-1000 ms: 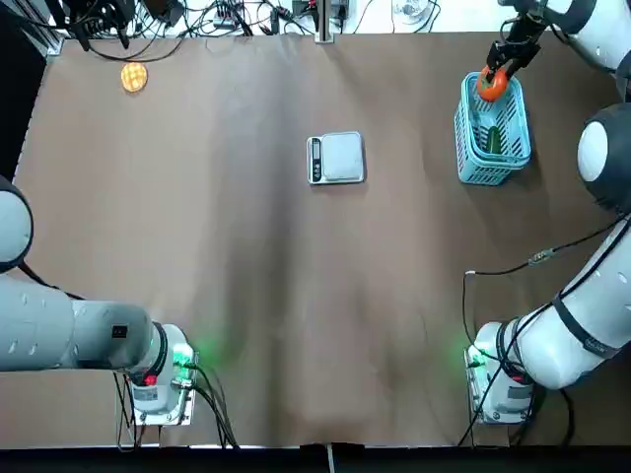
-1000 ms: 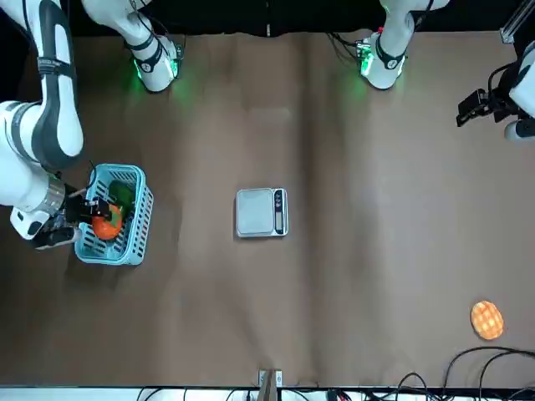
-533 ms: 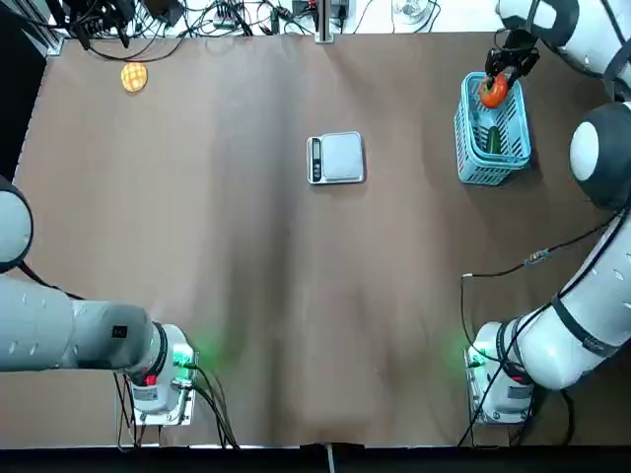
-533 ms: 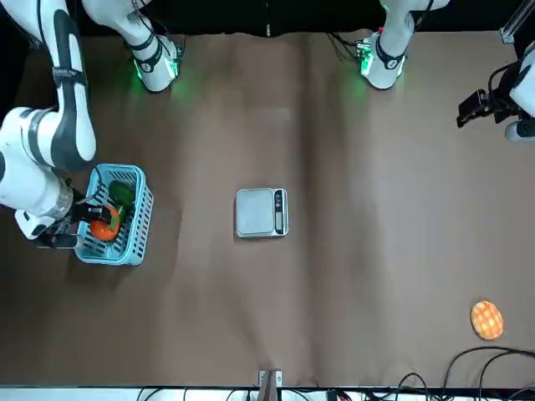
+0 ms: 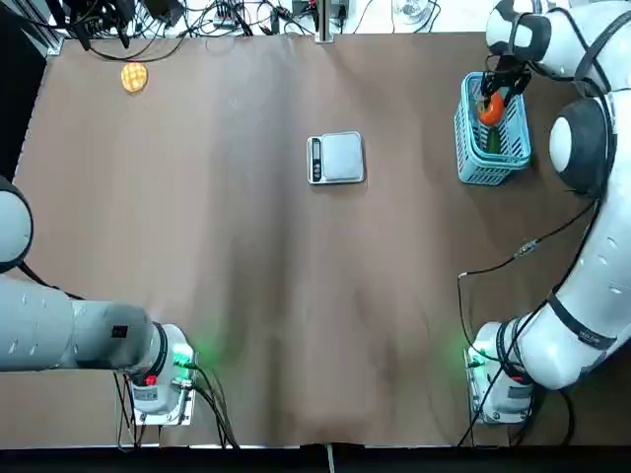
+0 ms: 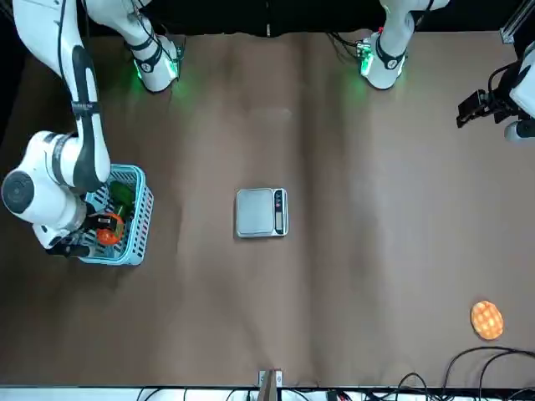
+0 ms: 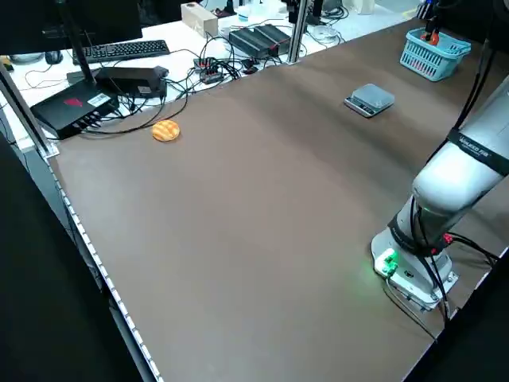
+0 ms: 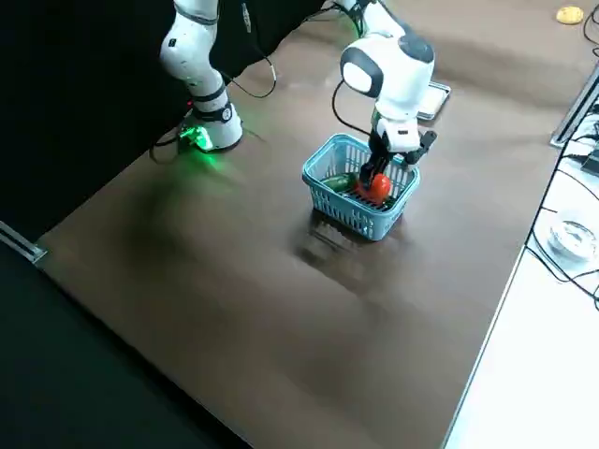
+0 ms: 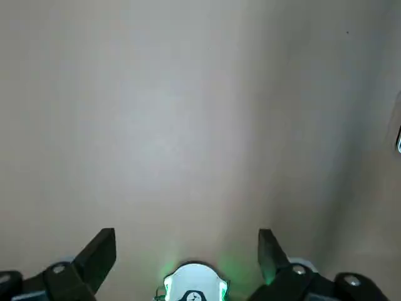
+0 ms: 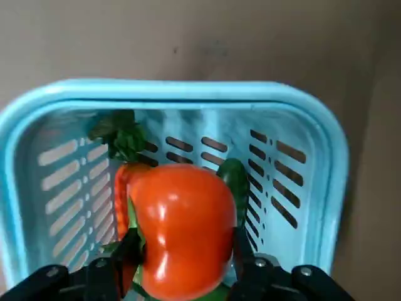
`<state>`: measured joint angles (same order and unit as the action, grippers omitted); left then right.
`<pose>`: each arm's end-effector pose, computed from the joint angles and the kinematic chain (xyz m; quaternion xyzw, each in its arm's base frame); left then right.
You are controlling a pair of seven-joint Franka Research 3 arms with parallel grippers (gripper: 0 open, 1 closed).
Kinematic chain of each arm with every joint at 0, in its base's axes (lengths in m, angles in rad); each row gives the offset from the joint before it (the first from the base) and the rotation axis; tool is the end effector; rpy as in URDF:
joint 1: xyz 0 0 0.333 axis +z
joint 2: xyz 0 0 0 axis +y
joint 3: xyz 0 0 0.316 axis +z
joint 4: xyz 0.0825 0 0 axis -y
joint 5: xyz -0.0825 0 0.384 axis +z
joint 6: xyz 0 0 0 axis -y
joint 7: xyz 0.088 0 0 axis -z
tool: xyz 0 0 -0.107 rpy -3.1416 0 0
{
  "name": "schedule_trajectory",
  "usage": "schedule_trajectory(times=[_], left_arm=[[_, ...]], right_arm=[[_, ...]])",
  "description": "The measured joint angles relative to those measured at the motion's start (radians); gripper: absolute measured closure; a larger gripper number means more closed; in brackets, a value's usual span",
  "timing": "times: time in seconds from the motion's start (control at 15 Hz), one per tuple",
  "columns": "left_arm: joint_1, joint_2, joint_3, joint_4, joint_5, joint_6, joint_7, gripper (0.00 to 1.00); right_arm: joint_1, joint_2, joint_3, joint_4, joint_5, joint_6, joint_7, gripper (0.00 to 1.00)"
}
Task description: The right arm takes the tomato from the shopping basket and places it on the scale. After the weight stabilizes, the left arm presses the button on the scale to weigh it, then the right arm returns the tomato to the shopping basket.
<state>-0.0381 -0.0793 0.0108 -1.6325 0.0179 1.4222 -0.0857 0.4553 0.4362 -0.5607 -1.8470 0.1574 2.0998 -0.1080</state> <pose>0.5128 -0.0116 0.6262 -0.9974 -0.0298 0.0649 0.0122 0.6215 -0.0359 0.3114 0.9969 -0.0276 -0.0599 0.0427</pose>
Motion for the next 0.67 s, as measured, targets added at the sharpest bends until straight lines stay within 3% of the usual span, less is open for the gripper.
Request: schedule_trajectory(times=[0.67], left_arm=[[0.0,0.0,0.0,0.0,0.0,0.0,0.0,0.0]], right_arm=[[-0.001,0.055,0.0,-0.001,0.0,0.007,0.007,0.36]])
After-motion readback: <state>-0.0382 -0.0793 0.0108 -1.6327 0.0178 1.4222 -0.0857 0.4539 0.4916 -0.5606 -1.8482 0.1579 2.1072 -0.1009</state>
